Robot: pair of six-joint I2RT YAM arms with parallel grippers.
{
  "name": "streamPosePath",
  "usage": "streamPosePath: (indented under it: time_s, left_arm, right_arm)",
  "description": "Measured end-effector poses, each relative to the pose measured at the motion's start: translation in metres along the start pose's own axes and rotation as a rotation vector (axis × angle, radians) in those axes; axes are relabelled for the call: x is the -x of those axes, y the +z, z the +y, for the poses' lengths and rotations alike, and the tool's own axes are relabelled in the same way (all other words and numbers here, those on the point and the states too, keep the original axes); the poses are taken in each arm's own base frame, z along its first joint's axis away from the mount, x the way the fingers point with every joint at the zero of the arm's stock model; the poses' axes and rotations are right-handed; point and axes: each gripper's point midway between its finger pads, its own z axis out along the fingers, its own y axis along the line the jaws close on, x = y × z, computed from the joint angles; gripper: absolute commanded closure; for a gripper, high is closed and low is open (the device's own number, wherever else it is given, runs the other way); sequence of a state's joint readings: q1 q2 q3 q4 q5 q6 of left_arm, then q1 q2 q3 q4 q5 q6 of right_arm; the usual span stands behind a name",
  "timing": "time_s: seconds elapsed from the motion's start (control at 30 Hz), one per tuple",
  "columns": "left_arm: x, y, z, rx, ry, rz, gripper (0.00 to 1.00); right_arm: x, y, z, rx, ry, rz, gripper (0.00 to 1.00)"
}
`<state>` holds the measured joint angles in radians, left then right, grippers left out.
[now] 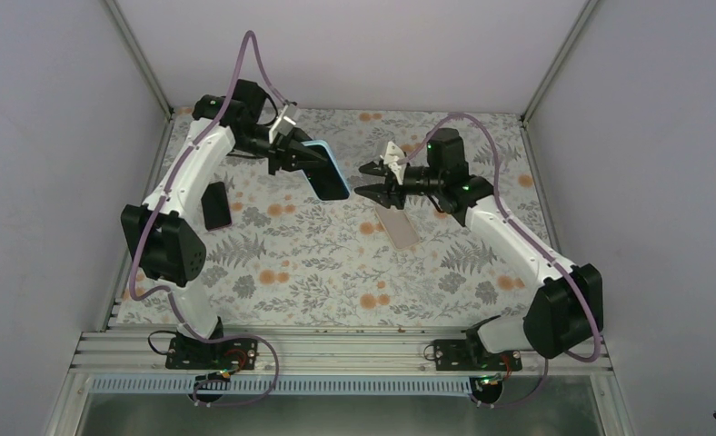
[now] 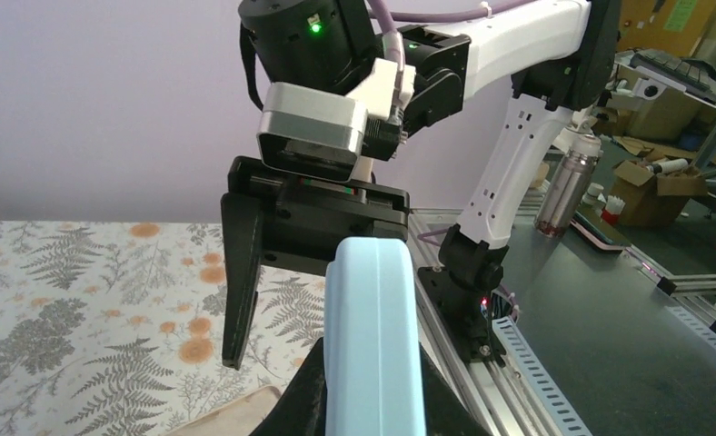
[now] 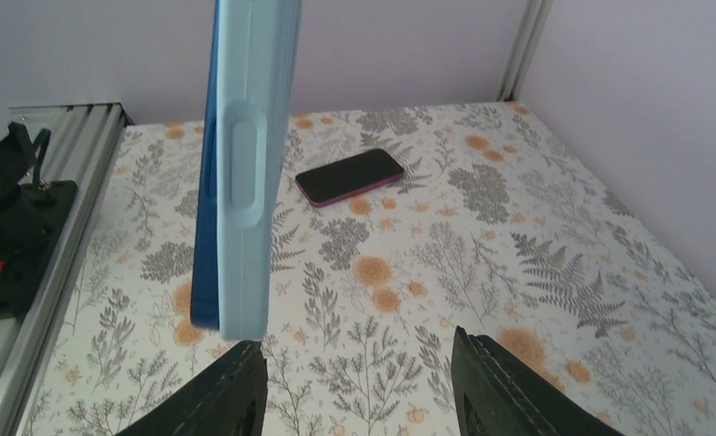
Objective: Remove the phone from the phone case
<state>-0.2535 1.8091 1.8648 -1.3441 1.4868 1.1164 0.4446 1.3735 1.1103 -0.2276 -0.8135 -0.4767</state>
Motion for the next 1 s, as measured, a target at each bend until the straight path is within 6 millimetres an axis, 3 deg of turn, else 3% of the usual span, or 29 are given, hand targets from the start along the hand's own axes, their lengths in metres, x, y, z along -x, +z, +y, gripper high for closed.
streamPosePath:
  time_s: [0.23, 1.0]
  left_arm:
    - [0.001, 0.0, 0.0, -0.001, 0.004, 0.0, 0.98]
    - [0.01, 0.0, -0.002, 0.001, 0.033, -0.001, 0.98]
  right_arm:
    - [0.016, 0.0, 0.003, 0.039, 0.007, -0.045, 0.47]
    - [0.01, 0.01, 0.008, 0.094, 0.052, -0.042, 0.48]
